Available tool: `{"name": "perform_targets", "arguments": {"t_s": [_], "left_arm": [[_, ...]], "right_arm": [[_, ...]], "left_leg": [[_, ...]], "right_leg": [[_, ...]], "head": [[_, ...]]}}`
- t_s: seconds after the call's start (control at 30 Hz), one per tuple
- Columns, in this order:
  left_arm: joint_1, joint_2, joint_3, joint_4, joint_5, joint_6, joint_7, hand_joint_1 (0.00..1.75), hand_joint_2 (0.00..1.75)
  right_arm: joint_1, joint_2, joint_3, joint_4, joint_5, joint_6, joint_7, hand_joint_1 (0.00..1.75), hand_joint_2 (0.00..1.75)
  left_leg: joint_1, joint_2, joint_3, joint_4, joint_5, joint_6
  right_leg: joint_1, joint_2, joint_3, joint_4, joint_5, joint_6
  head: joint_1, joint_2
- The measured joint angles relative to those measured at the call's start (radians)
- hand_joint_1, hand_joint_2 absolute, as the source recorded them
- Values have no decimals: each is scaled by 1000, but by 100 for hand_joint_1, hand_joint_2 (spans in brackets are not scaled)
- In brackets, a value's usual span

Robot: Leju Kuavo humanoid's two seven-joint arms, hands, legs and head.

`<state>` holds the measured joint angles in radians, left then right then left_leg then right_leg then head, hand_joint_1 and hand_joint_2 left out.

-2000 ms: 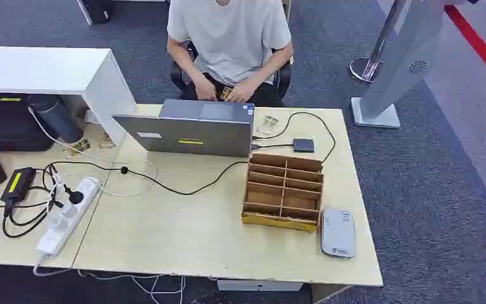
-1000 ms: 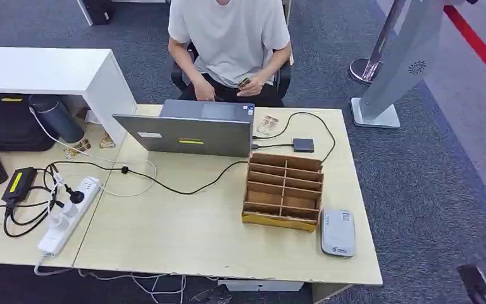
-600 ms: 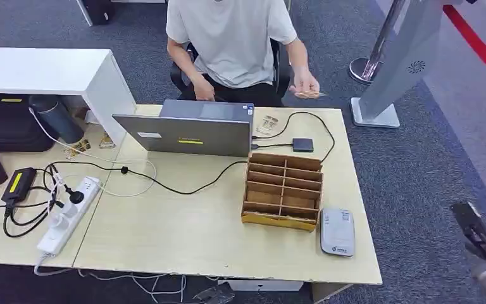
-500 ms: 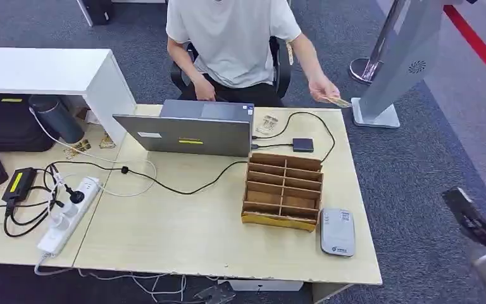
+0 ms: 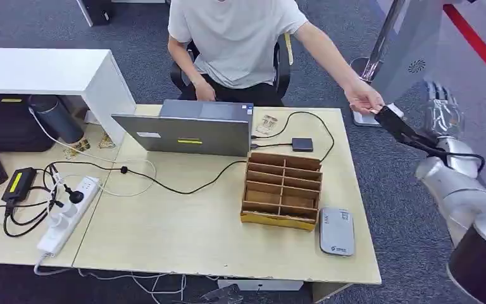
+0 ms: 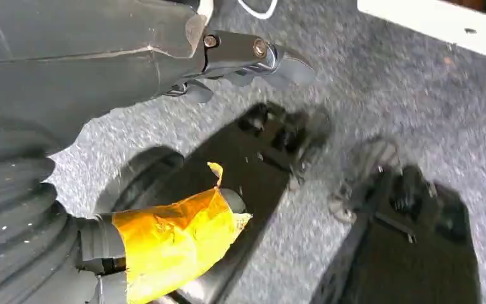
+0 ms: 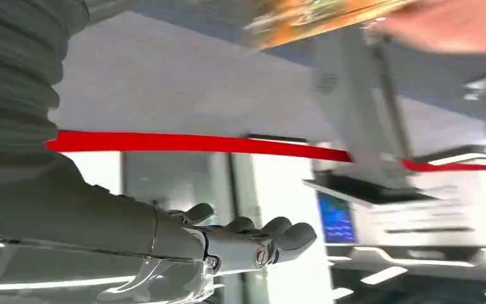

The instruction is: Pass the card to the sensor for recognition and then transmit it.

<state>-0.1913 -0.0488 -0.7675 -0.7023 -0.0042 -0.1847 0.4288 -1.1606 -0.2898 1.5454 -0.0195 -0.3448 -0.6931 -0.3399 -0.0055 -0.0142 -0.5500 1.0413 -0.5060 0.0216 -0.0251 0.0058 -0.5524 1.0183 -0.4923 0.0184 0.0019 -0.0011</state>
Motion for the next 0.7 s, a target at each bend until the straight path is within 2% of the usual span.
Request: {"name": "perform_targets", "arguments": {"t_s": [0.03, 0.07, 0.13, 0.17, 0.33, 0.57, 0.6, 0.63, 0.7], "left_arm": [[2, -2, 0, 0, 5, -10, -2, 0, 175], [4, -3, 0, 0, 7, -15, -5, 0, 0], [7, -8, 0, 0, 12, -22, -13, 0, 0], [8, -9, 0, 0, 18, -25, -16, 0, 175], [10, -16, 0, 0, 38, -44, -30, 0, 175], [11, -23, 0, 0, 59, -62, -39, 0, 175], [11, -23, 0, 0, 61, -64, -41, 0, 175], [11, -24, 0, 0, 63, -64, -42, 0, 175], [11, -24, 0, 0, 64, -64, -43, 0, 175]], "right_arm": [[-12, 24, 0, 0, 6, 0, -1, 0, 175], [-21, 43, 0, 1, 10, 0, -5, 0, 175], [-37, 80, 0, 2, 12, 0, -14, 0, 175], [-43, 95, 0, 2, 11, 0, -22, 0, 175], [-55, 152, 0, 2, 8, 0, -51, 0, 175], [-56, 171, 0, 4, -48, 0, -85, 0, 175], [-56, 171, 0, 4, -53, 0, -87, 19, 175], [-56, 171, 0, 5, -58, 0, -90, 175, 175], [-56, 171, 0, 6, -74, 0, -101, 175, 175]], "left_leg": [[0, 0, 0, 0, 0, 0], [0, 0, 0, 0, 0, 0], [0, -1, 0, 0, 0, 0], [1, -1, -1, 0, 0, -1], [1, -2, -1, 0, 1, -1], [1, -3, -2, 1, 1, -1], [1, -3, -2, 1, 1, -1], [1, -3, -2, 1, 1, -1], [1, -2, -2, 1, 1, -1]], "right_leg": [[0, 0, 0, 0, 0, 0], [0, 0, -1, 0, 0, 0], [0, 0, -1, 0, 0, 0], [0, -1, -1, 0, 0, 0], [0, -2, -1, 0, 0, 0], [0, -2, -1, -1, 0, 0], [0, -2, -1, -1, 0, 0], [0, -2, -1, -1, 0, 0], [0, -2, -1, -1, 0, 0]], "head": [[0, 0], [-1, 0], [0, 0], [0, 0], [0, 0], [0, 0], [0, 0], [0, 0], [0, 0]]}}
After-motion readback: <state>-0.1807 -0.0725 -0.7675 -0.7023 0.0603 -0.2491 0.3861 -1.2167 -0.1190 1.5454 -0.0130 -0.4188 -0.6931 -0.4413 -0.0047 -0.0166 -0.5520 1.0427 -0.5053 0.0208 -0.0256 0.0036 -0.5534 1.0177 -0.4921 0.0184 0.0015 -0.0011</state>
